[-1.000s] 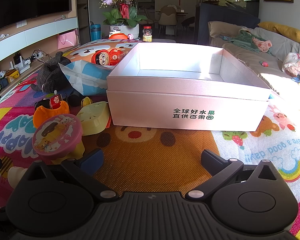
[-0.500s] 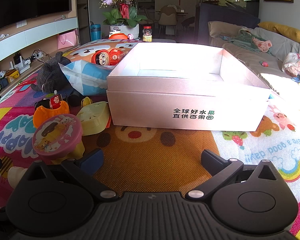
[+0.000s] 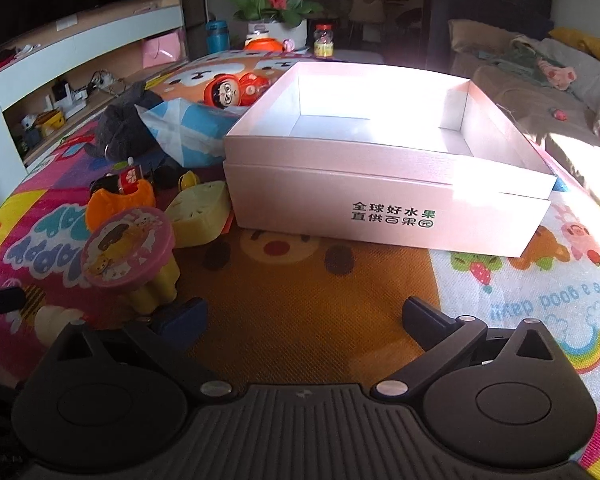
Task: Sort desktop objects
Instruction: 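Grasp the pink round lidded toy with the right gripper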
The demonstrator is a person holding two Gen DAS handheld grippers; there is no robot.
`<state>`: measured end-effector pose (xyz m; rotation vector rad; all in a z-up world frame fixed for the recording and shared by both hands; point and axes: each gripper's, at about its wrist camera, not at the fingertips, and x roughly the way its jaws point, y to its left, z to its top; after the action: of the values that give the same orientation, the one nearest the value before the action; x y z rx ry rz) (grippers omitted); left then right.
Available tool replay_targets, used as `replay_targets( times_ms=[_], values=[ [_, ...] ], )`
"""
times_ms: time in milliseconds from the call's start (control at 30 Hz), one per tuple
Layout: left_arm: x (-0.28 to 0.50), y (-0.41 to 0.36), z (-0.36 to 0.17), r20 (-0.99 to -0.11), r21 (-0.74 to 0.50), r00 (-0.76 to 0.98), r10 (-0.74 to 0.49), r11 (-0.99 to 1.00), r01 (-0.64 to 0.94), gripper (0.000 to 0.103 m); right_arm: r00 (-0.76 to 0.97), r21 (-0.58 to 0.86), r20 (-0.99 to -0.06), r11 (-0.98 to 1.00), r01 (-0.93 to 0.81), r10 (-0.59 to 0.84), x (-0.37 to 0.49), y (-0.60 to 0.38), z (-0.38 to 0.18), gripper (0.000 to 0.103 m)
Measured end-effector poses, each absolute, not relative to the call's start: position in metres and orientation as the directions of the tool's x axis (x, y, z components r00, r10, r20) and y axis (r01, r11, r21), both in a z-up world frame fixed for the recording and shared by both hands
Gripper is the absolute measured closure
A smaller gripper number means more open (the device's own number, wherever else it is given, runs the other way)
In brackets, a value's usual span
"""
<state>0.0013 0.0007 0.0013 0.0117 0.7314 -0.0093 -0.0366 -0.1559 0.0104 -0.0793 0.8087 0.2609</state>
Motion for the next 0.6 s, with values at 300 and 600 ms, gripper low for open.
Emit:
replay_targets(
  times_ms=[300,600],
  values=[
    [0.0,0.005,0.002,-0.677,0.018,0.734,-0.047,0.997,0.081,0.0,0.643,0.017,-0.734,0.953,-0.304,0.218,-0.047,-0.156,0.011,0.0],
    [-0.003,0.008,0.002,-0.673,0.014,0.737,-0.069,0.994,0.107,0.0,0.702,0.083,-0.593,0.897,-0.435,0.395,-0.062,-0.133,0.044,0.0]
  ],
)
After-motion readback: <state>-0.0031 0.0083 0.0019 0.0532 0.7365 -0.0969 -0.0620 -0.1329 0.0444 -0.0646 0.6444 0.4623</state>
